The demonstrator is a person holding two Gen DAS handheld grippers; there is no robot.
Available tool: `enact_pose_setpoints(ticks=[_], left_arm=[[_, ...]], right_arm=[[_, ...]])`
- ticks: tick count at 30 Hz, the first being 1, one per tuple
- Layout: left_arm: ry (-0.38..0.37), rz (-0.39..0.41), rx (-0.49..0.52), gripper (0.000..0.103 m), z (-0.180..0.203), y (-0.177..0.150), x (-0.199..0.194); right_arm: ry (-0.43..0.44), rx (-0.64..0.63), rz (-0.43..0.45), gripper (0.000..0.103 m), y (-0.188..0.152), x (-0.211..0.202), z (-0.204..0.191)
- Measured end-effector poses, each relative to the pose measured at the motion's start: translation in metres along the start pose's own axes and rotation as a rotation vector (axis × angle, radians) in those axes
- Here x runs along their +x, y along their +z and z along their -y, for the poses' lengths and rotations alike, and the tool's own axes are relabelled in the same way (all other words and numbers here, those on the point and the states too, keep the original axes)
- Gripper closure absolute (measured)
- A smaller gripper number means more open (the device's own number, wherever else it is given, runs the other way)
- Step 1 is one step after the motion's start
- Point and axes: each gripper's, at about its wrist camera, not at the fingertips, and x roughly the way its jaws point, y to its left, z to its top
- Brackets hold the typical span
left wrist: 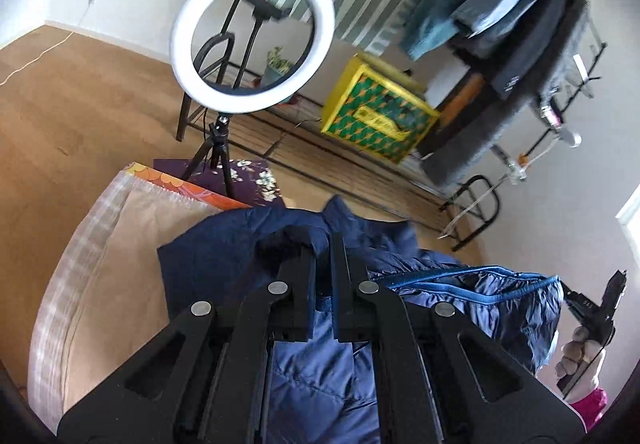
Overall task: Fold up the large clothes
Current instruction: 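Lift the hem with both grippers and fold it toward the collar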
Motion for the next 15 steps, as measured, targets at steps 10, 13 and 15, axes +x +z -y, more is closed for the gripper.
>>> enact_pose_setpoints(ticks=[10,13,15], left_arm=[[0.118,-0.108,-0.021,0.1,-0.041,-0.007,0.142],[0.105,-0.147,-0.041,0.099,-0.053,-0.01,0.166],[0.098,-0.165,-0.028,0.099,-0.055,-0.011,0.176]], right_arm=[[-0.144,-0.078,-0.133,0.102,-0.009,0.153,0.012],[-0.172,-0.105,-0.157,0.102,-0.016,0.177,0.016],[-0.176,-0.114,-0.174,0.101,-0.018,0.188,0.02]])
